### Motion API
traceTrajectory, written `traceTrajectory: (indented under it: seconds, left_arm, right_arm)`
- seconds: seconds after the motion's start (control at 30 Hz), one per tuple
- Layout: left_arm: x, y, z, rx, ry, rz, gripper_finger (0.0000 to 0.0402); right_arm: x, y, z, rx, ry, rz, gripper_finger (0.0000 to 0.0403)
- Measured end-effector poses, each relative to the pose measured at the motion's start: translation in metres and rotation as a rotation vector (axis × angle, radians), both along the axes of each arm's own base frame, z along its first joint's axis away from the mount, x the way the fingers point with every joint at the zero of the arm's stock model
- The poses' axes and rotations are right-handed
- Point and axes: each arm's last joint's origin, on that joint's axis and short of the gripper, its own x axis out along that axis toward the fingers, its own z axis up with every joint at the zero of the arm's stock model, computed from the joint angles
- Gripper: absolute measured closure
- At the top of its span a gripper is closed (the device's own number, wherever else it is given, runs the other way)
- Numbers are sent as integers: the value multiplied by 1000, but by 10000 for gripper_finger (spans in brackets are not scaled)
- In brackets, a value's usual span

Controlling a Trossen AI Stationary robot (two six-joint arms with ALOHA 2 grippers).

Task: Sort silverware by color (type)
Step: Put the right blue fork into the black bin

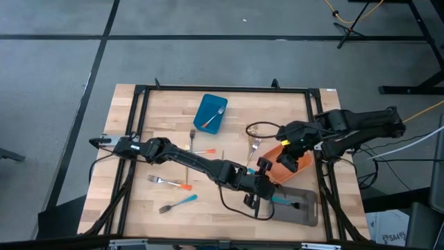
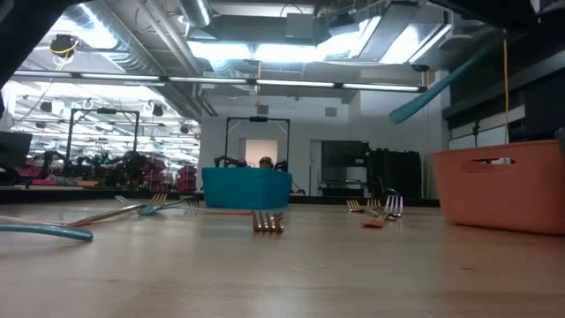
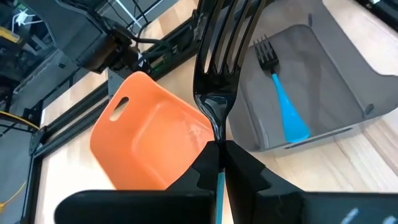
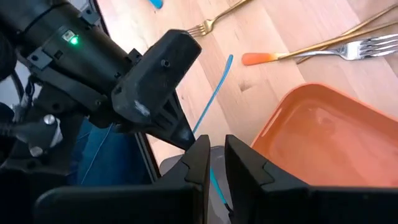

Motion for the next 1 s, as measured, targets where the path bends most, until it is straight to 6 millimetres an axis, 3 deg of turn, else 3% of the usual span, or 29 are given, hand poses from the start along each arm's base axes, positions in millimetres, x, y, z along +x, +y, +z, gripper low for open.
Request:
traceTrajectory:
  seconds: [0.27, 0.67, 1.0]
  left_arm:
    - [1, 2, 0, -5, 1, 0, 394]
    - [1, 2, 0, -8, -3, -2, 394]
    - [0, -3, 2, 41, -36, 51, 394]
  right_arm:
    - [4, 2, -3, 44, 28, 29, 355]
    - [20, 5, -15, 27, 71, 24, 239]
    - [43, -20, -35, 83, 200, -81, 245]
